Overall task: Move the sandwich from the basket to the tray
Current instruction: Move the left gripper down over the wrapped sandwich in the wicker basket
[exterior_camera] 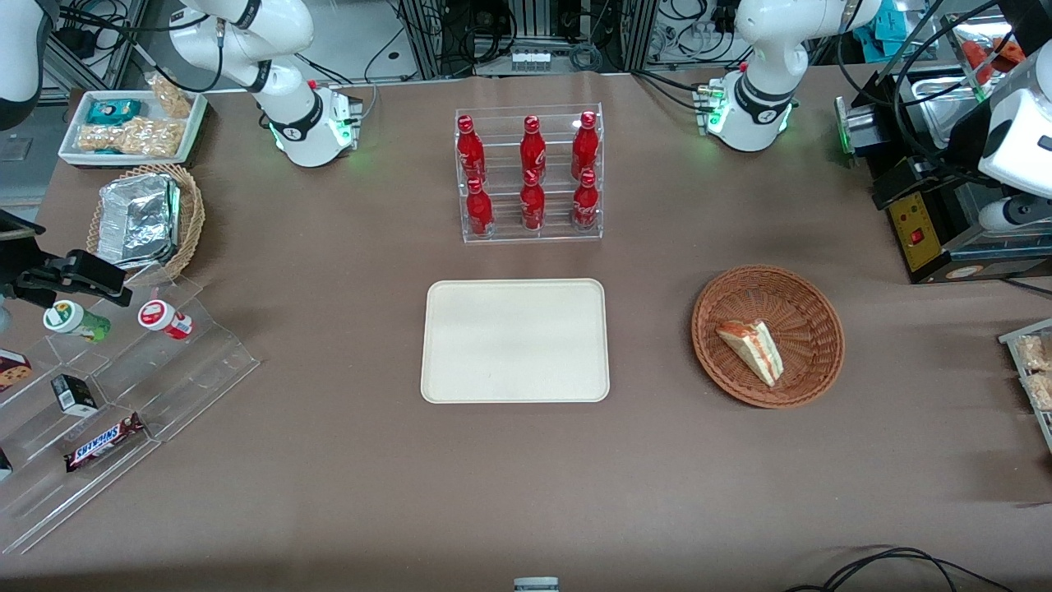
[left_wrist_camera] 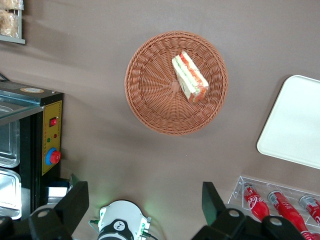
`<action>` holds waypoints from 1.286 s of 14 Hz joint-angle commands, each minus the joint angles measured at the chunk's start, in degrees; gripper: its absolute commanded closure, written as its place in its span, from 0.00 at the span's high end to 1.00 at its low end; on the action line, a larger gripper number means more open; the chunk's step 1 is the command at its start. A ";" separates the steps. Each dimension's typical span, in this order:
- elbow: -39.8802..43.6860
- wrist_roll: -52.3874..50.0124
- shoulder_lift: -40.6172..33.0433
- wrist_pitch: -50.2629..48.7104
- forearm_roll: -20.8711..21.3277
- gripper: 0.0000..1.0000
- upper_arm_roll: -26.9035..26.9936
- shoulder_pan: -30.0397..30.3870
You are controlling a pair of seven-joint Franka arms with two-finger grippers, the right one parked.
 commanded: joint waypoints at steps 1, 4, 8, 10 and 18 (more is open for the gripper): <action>0.94 0.40 0.44 0.32 -0.27 1.00 0.28 -0.26; 0.85 0.14 0.70 0.24 -0.45 1.00 0.28 -0.26; -2.04 -1.18 4.73 0.76 1.75 1.00 0.28 -0.18; -4.58 -1.53 7.11 4.52 1.66 1.00 0.37 0.09; -30.51 -19.63 8.17 39.14 1.66 1.00 0.37 0.09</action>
